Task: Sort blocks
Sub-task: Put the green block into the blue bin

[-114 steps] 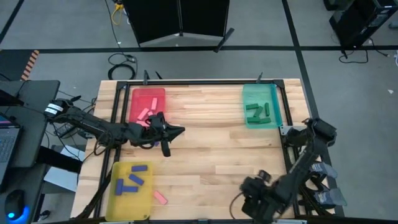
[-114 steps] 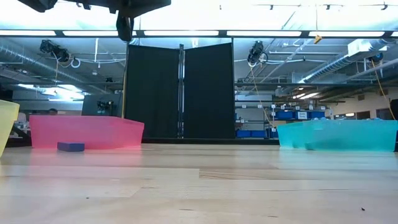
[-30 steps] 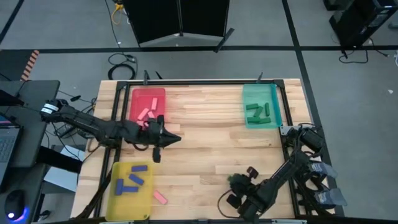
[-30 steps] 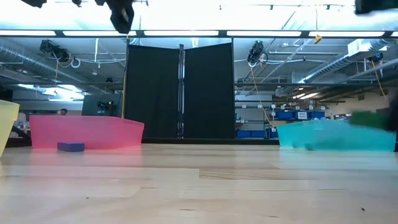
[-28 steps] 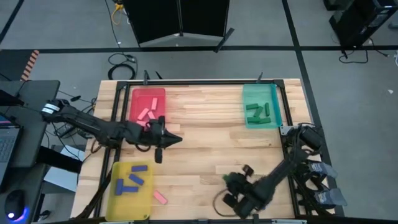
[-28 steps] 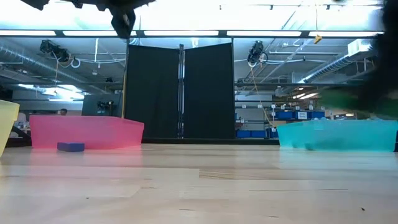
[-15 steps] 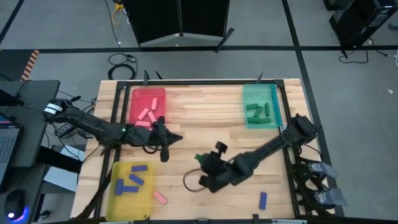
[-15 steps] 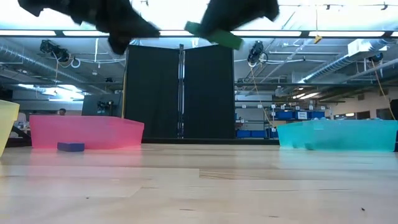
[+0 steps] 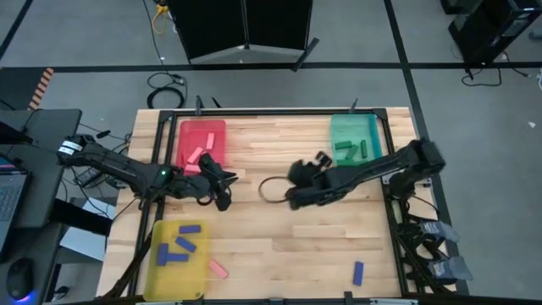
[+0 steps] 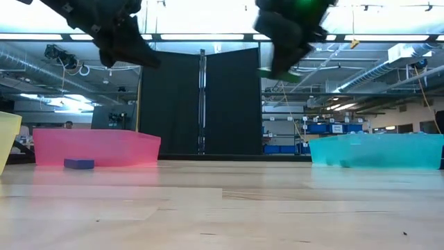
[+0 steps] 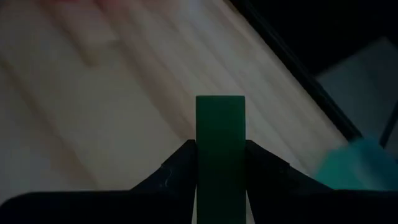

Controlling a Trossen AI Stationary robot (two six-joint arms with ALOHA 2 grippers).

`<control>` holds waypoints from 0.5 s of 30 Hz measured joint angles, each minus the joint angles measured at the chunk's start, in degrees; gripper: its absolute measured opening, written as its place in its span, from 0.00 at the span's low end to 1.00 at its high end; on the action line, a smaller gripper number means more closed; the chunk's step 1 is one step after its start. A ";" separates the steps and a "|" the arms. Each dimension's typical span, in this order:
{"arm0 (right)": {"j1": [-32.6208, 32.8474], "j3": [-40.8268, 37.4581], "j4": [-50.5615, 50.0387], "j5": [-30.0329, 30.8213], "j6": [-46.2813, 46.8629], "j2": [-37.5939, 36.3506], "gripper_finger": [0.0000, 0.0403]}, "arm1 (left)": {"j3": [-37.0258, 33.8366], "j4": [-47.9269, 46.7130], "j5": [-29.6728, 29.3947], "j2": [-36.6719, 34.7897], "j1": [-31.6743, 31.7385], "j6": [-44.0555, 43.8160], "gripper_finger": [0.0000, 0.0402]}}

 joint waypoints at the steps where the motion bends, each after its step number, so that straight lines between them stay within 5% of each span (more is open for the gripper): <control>1: -0.32 -2.98 0.03 0.00 1.59 -2.34 0.28 | 0.53 -2.42 0.15 -0.07 -0.02 -0.63 0.18; 9: -5.34 -26.88 -1.51 -0.10 21.57 -25.95 0.28 | 3.47 -14.62 3.35 1.17 0.12 -5.96 0.24; 15: -12.02 -36.82 -1.61 -2.10 30.39 -36.21 0.34 | 3.87 -18.84 7.04 2.16 1.40 -9.73 0.26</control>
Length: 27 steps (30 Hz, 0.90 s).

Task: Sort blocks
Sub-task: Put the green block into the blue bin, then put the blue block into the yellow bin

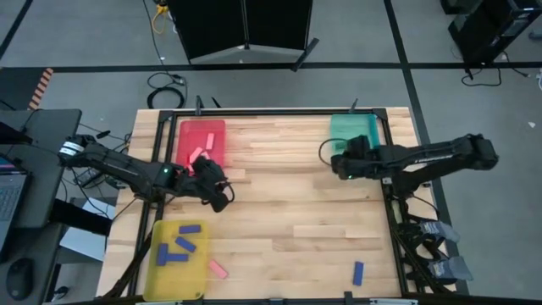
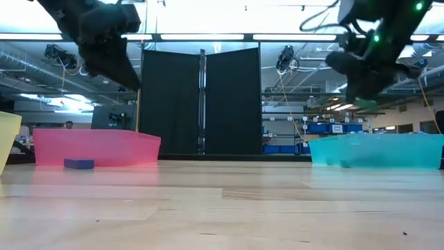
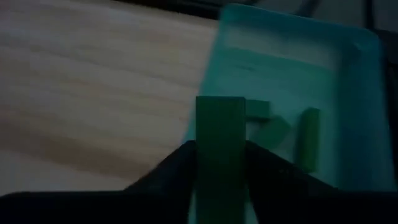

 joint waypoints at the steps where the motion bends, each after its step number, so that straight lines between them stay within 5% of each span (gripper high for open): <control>1: -1.11 -0.96 0.12 0.01 0.07 -0.70 0.39 | 0.00 -1.43 0.56 0.18 0.23 -1.12 0.26; 6: -5.88 -3.43 0.52 -0.03 -0.33 -1.55 0.65 | -0.02 -7.12 0.99 0.91 0.24 -5.32 0.28; 11: -5.88 -3.46 6.70 0.30 -3.95 -1.25 0.79 | -0.04 -10.31 5.36 2.53 0.22 -1.78 0.31; 19: -0.74 -3.46 24.83 0.72 -13.20 -1.23 0.78 | -0.09 -12.79 16.31 9.64 -0.13 17.85 0.39; 27: 2.11 -3.46 29.40 0.79 -15.15 -1.21 0.72 | -0.09 -13.23 15.82 17.23 -1.15 37.99 0.45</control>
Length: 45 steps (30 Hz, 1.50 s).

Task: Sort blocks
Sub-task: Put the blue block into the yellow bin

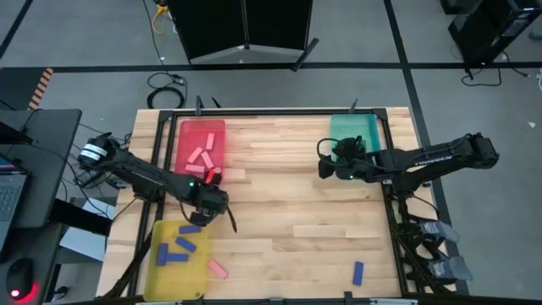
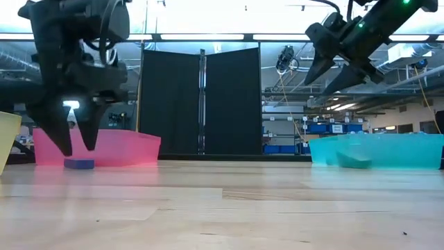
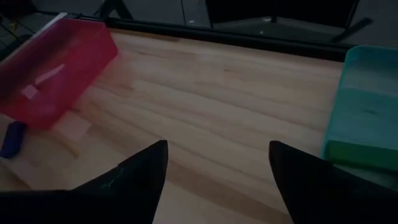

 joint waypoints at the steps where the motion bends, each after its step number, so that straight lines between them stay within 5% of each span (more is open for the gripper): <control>1: 0.06 0.00 0.03 0.00 0.00 0.00 0.71 | 0.00 -0.39 -0.36 0.63 0.00 0.98 0.46; 21: 0.06 0.02 3.10 1.46 -2.98 0.02 0.69 | 1.34 -0.96 -1.80 4.41 3.20 9.27 0.47; 36: 0.06 0.02 3.09 0.90 -2.98 0.02 0.66 | 2.08 -2.53 -1.35 4.51 3.81 9.58 0.66; 45: 0.14 0.02 3.17 0.69 -2.98 0.02 0.64 | 1.00 -2.84 0.85 4.78 7.01 12.69 0.67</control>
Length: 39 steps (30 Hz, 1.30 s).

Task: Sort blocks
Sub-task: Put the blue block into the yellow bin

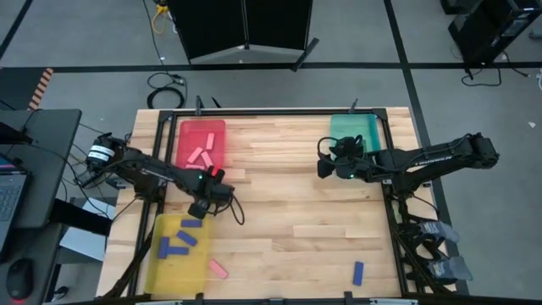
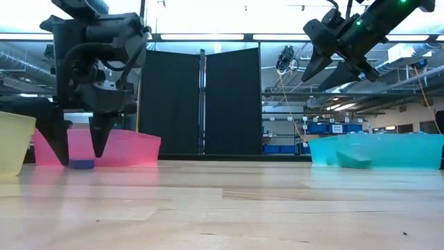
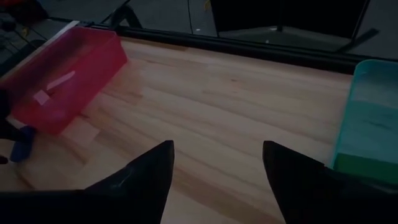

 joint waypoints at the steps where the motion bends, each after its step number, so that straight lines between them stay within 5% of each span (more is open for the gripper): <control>1: 0.15 0.00 0.00 -0.15 -0.02 0.00 0.64 | -0.30 0.31 0.70 0.00 0.38 0.14 0.67; 19: 0.62 0.02 1.86 -0.08 -0.42 0.02 0.62 | -1.51 3.42 5.89 0.21 4.94 4.05 0.61; 29: 1.04 0.04 2.21 0.26 -0.44 0.02 0.62 | -1.39 3.33 7.98 4.94 5.95 3.00 0.43; 34: 1.09 0.04 2.27 0.27 -0.46 0.02 0.62 | 0.39 1.50 7.75 5.09 5.95 2.83 0.27; 39: 1.11 0.04 2.29 0.25 -0.46 0.02 0.62 | 2.85 -0.81 6.69 5.35 5.77 1.21 0.26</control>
